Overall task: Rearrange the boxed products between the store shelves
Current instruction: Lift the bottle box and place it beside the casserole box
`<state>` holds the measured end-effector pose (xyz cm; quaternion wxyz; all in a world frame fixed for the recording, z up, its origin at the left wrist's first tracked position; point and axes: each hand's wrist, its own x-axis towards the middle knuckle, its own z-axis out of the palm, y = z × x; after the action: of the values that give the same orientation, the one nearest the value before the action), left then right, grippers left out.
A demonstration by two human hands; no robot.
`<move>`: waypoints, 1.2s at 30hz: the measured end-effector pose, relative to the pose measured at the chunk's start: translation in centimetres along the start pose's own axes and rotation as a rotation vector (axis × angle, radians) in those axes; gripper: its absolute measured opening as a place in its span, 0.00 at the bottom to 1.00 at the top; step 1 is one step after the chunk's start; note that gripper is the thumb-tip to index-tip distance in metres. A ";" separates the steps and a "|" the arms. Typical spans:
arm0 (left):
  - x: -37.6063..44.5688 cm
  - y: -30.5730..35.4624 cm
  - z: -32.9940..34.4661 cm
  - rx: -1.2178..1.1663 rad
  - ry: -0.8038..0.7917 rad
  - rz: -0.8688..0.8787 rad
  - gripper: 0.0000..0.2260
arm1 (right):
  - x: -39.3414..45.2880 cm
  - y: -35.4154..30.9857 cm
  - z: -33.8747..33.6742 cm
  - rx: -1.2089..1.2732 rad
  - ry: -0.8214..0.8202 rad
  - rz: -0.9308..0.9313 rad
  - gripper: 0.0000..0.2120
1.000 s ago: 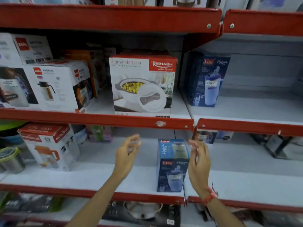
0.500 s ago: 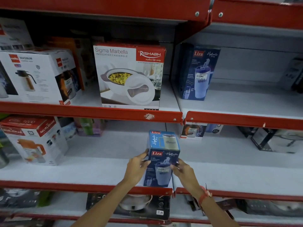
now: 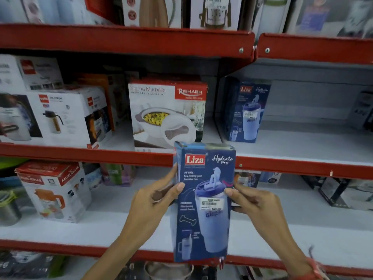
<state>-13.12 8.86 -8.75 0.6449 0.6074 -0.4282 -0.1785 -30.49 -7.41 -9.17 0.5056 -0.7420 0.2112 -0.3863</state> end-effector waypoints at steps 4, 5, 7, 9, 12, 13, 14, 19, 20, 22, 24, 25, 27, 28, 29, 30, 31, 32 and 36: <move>2.0 4.9 -0.1 -0.093 -0.020 0.109 0.18 | 1.5 -5.0 -1.4 0.064 0.062 -0.105 0.11; 2.4 5.8 0.0 -0.098 -0.030 0.139 0.19 | 1.8 -6.0 -1.7 0.055 0.080 -0.129 0.11; 3.0 7.5 0.0 -0.116 -0.037 0.187 0.20 | 2.3 -7.5 -2.1 0.026 0.124 -0.166 0.11; 3.4 8.6 0.0 -0.132 -0.037 0.217 0.20 | 2.5 -8.4 -2.6 0.019 0.152 -0.180 0.11; 3.6 9.1 0.1 -0.139 -0.037 0.228 0.20 | 2.5 -8.9 -2.7 0.032 0.156 -0.184 0.13; 3.6 9.1 0.1 -0.142 -0.041 0.226 0.20 | 2.4 -8.9 -2.7 0.031 0.158 -0.181 0.13; 3.7 9.0 0.2 -0.144 -0.045 0.223 0.20 | 2.4 -8.8 -2.7 0.029 0.161 -0.179 0.14; 5.2 8.4 1.1 -0.141 -0.074 0.216 0.20 | 3.4 -7.9 -3.3 0.016 0.181 -0.175 0.13; 5.9 8.2 1.5 -0.128 -0.086 0.216 0.20 | 3.9 -7.6 -3.6 0.012 0.194 -0.178 0.13; 7.6 7.8 2.8 -0.108 -0.129 0.213 0.23 | 5.1 -7.0 -4.7 -0.001 0.238 -0.177 0.13; 9.6 7.1 4.8 -0.091 -0.197 0.215 0.28 | 6.8 -5.9 -6.1 -0.017 0.283 -0.180 0.14; 10.6 6.7 5.9 -0.084 -0.223 0.217 0.30 | 7.5 -5.3 -6.9 -0.026 0.307 -0.178 0.15; 12.4 6.2 7.9 -0.071 -0.248 0.236 0.32 | 9.0 -4.2 -8.4 -0.030 0.349 -0.170 0.14; 13.3 6.0 8.9 -0.055 -0.245 0.249 0.32 | 9.6 -3.8 -9.1 -0.025 0.364 -0.169 0.13; 14.2 5.9 9.7 -0.031 -0.234 0.267 0.32 | 10.2 -3.5 -9.8 -0.017 0.377 -0.167 0.13; 15.2 5.9 10.4 -0.004 -0.216 0.286 0.31 | 10.8 -3.2 -10.4 -0.006 0.390 -0.166 0.14; 16.2 6.1 11.1 0.012 -0.200 0.306 0.30 | 11.4 -3.1 -11.0 0.017 0.405 -0.168 0.15; 17.2 6.3 11.7 0.025 -0.189 0.325 0.29 | 12.0 -3.1 -11.7 0.044 0.420 -0.176 0.17; 20.4 7.2 14.0 0.046 -0.168 0.383 0.28 | 15.0 -3.5 -14.1 0.100 0.443 -0.231 0.18</move>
<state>-14.32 -13.86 3.37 0.6150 0.5124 -0.5922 -0.0925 -32.65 -24.90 2.08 0.4355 -0.6324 0.2112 -0.6048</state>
